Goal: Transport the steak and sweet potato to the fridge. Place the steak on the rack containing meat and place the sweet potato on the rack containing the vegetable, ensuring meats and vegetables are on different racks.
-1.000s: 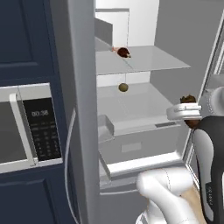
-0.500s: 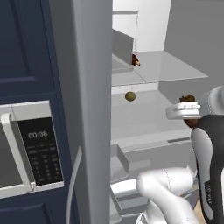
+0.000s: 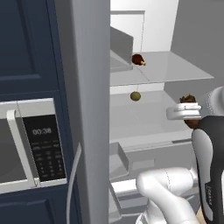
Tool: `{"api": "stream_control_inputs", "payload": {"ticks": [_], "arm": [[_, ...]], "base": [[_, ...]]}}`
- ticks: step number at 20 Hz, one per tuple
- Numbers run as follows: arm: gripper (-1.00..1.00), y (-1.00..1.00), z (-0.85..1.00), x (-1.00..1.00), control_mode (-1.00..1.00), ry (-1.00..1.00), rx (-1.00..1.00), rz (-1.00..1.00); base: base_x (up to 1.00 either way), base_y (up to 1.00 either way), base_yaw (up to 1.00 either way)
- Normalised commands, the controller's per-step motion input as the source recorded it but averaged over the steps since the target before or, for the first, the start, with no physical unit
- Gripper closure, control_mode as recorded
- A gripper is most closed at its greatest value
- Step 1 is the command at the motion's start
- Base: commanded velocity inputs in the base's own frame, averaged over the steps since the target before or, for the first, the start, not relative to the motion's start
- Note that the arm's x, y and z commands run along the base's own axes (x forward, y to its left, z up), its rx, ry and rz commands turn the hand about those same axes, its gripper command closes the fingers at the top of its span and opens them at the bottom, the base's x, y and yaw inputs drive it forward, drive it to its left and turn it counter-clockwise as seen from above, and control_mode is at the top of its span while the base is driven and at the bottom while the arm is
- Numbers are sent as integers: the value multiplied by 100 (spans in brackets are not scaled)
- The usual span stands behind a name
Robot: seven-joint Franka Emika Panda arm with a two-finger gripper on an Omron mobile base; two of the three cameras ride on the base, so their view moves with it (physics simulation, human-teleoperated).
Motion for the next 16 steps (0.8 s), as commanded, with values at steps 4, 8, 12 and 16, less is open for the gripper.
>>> {"api": "stream_control_inputs", "payload": {"ticks": [4,8,12,16], "arm": [[100,0,-4,8,-100,0,0,5],[100,0,-28,33,-100,0,0,17],[100,0,-46,39,-100,0,0,12],[100,0,-40,31,-100,0,0,3]], "base": [[22,0,14],[0,0,0],[0,0,0],[0,0,0]]}}
